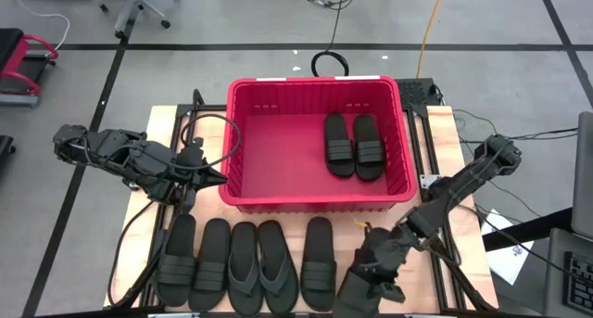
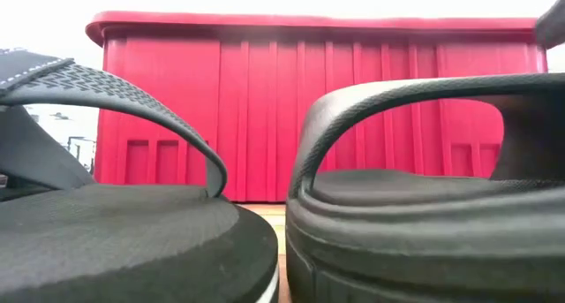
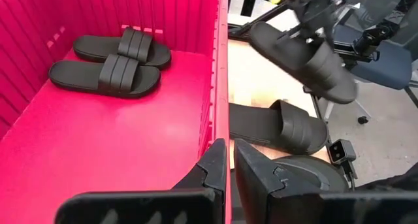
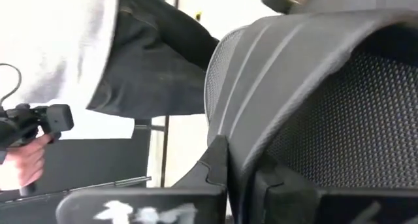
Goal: Pick and place slides into bin
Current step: Put the black slipper into the red bin
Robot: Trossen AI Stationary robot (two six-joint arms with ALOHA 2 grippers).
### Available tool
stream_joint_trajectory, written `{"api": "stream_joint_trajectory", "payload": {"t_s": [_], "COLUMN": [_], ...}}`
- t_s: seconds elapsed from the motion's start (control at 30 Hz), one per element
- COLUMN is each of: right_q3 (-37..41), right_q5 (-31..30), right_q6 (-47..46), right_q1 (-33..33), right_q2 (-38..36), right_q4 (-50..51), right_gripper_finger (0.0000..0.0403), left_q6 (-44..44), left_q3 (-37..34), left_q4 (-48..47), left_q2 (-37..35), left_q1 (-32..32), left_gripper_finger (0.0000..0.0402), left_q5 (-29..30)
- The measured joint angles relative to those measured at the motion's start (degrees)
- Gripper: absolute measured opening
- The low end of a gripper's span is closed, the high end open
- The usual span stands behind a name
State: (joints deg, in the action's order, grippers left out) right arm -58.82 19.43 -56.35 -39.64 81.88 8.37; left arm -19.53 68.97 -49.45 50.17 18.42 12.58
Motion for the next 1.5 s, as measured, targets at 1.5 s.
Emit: {"api": "stream_joint_trajectory", "payload": {"t_s": [1.5], "right_q3": [-49.84], "right_q5": [-10.1], "right_q6": [75.21], "right_q1": [62.11], "right_q2": [-2.21], "right_q4": [61.62], "right_gripper_finger": [0.0004], "left_q6": [-7.07], "left_q3": [0.02], "left_q4": [7.76], "left_q2": [0.06], "left_q1": [-4.41], "left_gripper_finger": [0.0026], "left_q5": [13.4]}}
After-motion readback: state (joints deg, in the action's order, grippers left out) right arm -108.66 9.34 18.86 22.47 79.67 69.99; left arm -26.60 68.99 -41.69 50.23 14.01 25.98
